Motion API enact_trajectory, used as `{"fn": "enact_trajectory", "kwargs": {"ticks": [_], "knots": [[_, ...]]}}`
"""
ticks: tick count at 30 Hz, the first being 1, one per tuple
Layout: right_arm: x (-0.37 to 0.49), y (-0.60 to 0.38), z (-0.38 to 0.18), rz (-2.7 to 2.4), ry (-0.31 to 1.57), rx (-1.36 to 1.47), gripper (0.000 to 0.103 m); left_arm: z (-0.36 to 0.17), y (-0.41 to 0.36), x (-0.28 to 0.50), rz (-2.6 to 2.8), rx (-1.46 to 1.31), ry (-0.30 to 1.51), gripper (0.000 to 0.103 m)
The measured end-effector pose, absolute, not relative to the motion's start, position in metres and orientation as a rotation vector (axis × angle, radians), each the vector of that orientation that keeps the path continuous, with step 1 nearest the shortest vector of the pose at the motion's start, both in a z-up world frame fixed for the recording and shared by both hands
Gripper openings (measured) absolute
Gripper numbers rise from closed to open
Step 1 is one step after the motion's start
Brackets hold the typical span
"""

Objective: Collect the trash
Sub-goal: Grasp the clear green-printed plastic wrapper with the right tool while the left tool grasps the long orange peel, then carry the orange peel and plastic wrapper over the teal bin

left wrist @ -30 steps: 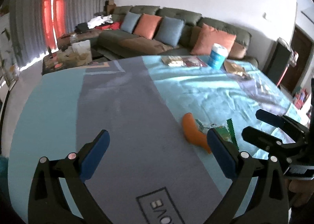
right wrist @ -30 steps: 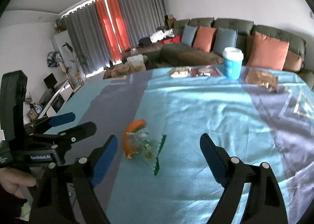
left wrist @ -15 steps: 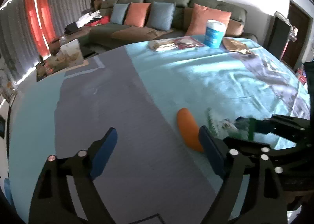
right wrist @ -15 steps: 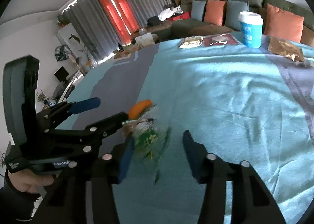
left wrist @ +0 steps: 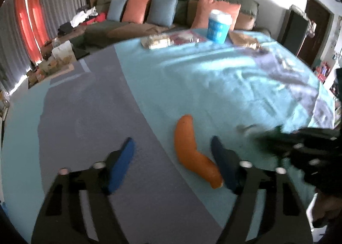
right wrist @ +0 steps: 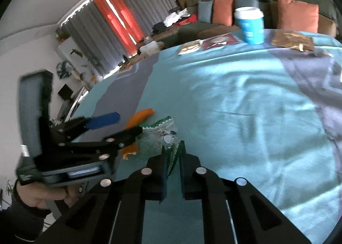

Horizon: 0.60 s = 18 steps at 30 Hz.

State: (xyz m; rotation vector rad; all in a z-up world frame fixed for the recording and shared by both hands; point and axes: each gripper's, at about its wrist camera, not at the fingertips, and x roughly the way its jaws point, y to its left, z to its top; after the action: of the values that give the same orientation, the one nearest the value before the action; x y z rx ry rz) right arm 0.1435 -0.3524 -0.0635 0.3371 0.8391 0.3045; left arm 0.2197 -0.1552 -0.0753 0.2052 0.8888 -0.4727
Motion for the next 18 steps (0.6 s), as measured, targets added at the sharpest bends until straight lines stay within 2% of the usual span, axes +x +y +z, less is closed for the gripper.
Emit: {"fn": "enact_trajectory", "kwargs": {"ticks": [1,2,3,10,18], "knots": [[0.141,-0.354,-0.062,0.299,0.835,0.338,0.008,-0.075,-0.156,0.219,-0.463,0.212,0.881,0.052],[0.139,-0.355,-0.060,0.297,0.831,0.337,0.008,-0.074,-0.157,0.218,-0.462,0.213,0.878,0.022],[0.137,-0.355,-0.058,0.296,0.826,0.336,0.008,-0.074,-0.156,0.218,-0.452,0.215,0.880,0.015],[0.144,-0.332,-0.031,0.357,0.775,0.291,0.008,-0.065,-0.125,0.209,-0.422,0.126,0.856,0.013],[0.158,-0.249,0.004,0.545,0.725,0.209,0.008,-0.027,-0.018,0.182,-0.195,0.056,0.756,0.013]]}}
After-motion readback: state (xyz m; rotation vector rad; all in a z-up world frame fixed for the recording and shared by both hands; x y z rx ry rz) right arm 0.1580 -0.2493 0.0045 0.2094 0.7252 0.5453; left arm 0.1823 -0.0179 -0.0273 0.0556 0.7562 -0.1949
